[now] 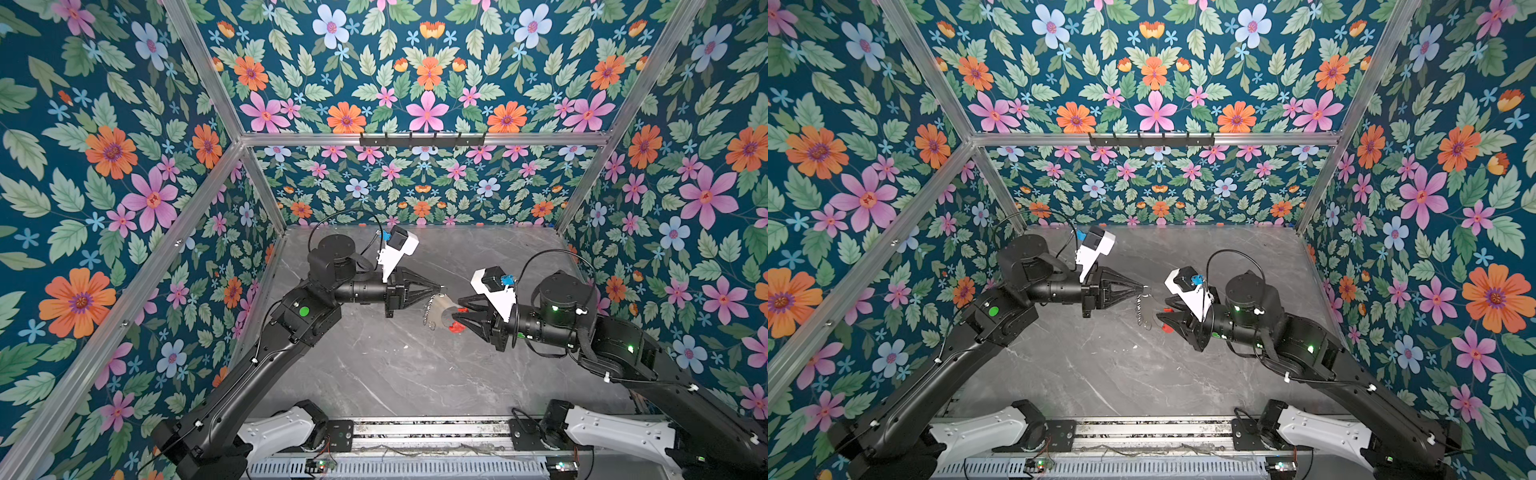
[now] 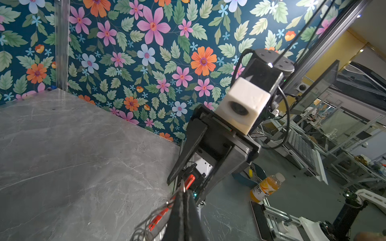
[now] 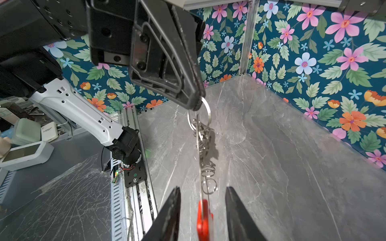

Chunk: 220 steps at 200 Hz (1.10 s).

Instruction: Remove the keys from the keyring

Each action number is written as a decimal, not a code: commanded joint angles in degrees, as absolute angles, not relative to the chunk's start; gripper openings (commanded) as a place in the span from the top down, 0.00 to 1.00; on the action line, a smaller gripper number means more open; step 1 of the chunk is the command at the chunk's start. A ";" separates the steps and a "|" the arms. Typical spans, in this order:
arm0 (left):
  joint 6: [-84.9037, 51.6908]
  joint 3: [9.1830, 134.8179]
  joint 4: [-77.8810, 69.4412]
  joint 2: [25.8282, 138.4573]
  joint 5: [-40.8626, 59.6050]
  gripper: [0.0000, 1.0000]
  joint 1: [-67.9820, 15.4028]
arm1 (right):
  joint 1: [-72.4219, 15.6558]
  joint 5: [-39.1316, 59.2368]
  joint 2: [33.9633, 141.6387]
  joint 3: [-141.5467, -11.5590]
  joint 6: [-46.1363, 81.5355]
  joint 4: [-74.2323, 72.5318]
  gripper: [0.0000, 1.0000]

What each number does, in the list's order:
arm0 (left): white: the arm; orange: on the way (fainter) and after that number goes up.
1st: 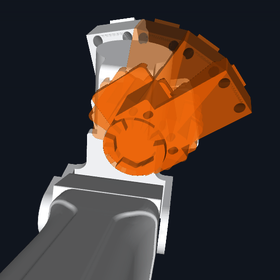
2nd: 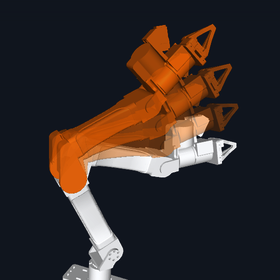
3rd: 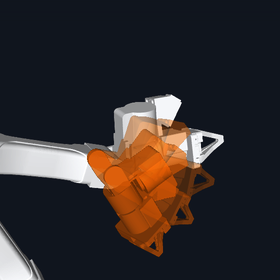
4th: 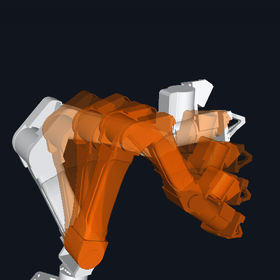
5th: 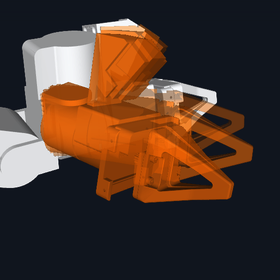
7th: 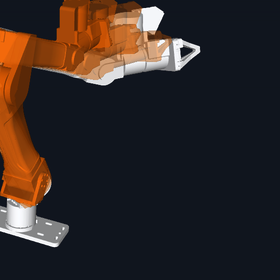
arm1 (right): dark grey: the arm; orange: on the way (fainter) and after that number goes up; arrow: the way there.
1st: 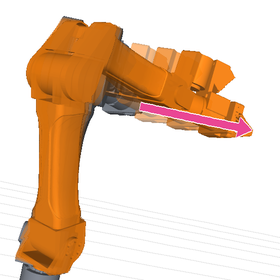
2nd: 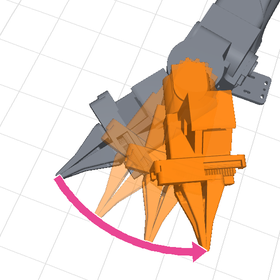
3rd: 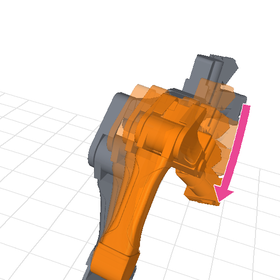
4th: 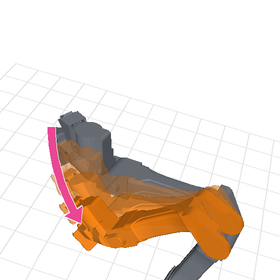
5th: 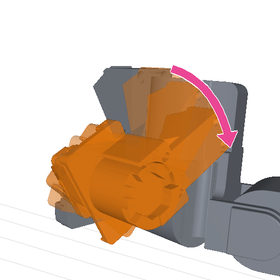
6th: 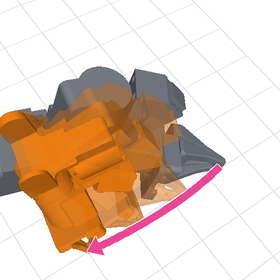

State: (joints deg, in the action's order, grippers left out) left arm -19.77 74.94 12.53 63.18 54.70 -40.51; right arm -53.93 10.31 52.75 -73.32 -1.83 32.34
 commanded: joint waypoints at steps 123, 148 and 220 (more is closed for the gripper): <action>-18.19 69.83 -7.02 63.10 63.00 1.00 -40.43 | -53.60 14.33 49.24 -66.65 0.89 21.64 0.77; -18.52 70.09 -7.39 63.67 63.87 1.00 -40.43 | -53.50 16.90 49.31 -66.27 0.66 21.27 0.79; -18.31 71.85 -5.80 65.48 66.36 1.00 -40.43 | -53.54 17.12 48.56 -66.62 -0.87 23.63 0.68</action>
